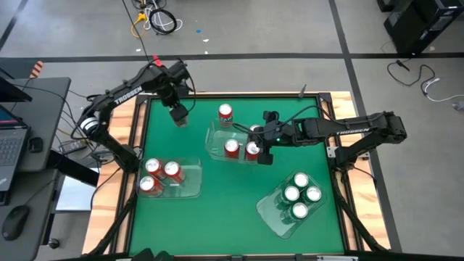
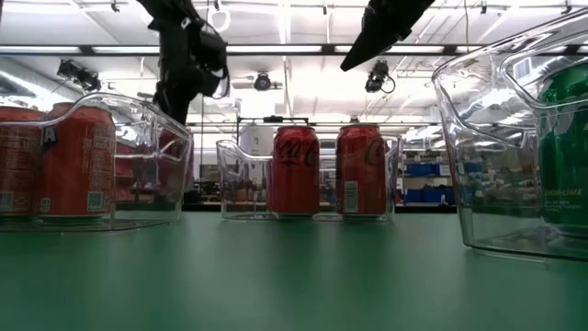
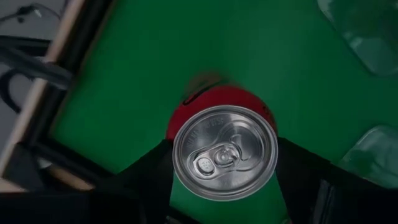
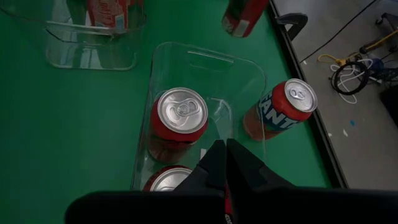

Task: Sort soda cans
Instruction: Put the red black soda can into the top transparent bin

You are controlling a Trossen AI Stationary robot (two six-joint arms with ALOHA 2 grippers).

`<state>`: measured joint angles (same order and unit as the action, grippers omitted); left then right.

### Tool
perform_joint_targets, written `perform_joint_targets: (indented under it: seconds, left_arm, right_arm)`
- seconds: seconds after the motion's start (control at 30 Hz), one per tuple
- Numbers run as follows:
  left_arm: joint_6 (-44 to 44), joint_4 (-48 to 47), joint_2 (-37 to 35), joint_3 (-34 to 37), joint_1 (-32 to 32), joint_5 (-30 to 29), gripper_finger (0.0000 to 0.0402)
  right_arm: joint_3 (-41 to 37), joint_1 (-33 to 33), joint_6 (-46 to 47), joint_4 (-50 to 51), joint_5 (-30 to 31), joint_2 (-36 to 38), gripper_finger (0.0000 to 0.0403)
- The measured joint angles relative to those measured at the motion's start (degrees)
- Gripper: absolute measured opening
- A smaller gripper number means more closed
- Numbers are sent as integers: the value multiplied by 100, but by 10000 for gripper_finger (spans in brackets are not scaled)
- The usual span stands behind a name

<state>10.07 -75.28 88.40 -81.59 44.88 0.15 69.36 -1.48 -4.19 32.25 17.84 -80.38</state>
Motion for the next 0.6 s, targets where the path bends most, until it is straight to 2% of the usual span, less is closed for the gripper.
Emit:
perform_joint_targets:
  seconds: [0.4,0.6]
  left_arm:
    - [-184,-458,-19,-1774,-748,43,234]
    - [-463,-383,9,-2213,-1384,289,234]
  right_arm:
    - [0,15,11,0,1,0,0]
    - [0,18,4,4,20,18,0]
